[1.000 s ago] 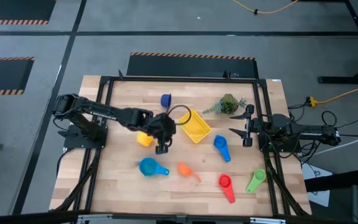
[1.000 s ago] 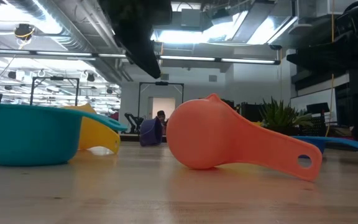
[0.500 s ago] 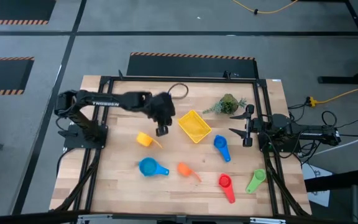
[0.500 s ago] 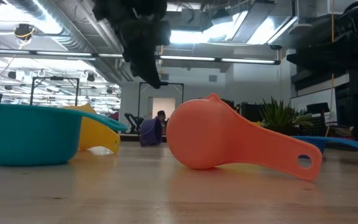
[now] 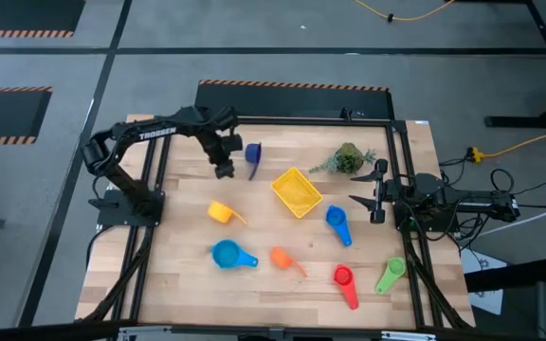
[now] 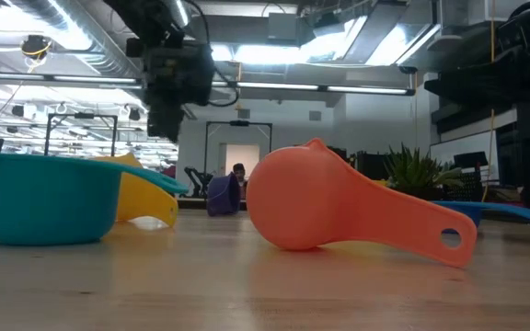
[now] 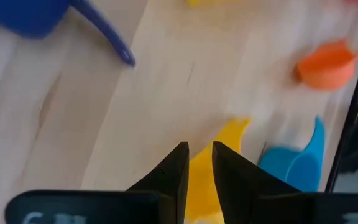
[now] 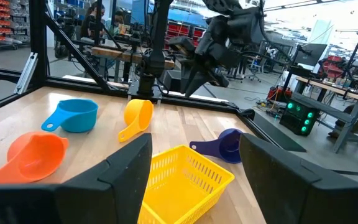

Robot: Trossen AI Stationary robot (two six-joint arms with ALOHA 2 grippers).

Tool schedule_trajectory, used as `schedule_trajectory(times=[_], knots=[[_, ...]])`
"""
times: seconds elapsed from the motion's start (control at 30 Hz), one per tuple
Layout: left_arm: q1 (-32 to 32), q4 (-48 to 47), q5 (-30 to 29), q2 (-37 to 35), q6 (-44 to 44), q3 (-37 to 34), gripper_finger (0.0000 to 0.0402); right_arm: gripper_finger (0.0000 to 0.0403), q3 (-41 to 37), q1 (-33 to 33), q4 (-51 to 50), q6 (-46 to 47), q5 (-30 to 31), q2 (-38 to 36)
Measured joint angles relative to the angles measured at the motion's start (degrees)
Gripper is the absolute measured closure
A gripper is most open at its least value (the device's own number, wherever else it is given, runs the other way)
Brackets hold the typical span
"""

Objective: Nest measuring cups in basket
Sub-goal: Stack the yellow measuring cup on top of the light blue measuring cup

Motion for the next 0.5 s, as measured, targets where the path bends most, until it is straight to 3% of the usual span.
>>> schedule_trajectory(times=[0.2,0.37,0.5], knots=[[1.3,-3.0,1.2,-0.1,7.6,-1.1,0.0336,0.0155,0.0,0.0,0.0,0.0,0.0,0.0],[1.2,-3.1,12.0,-0.1,14.3,-5.9,0.0336,0.0155,0.0,0.0,0.0,0.0,0.0,0.0],[1.2,-3.0,13.5,-0.1,19.5,-8.4,0.0336,0.0155,0.0,0.0,0.0,0.0,0.0,0.0]])
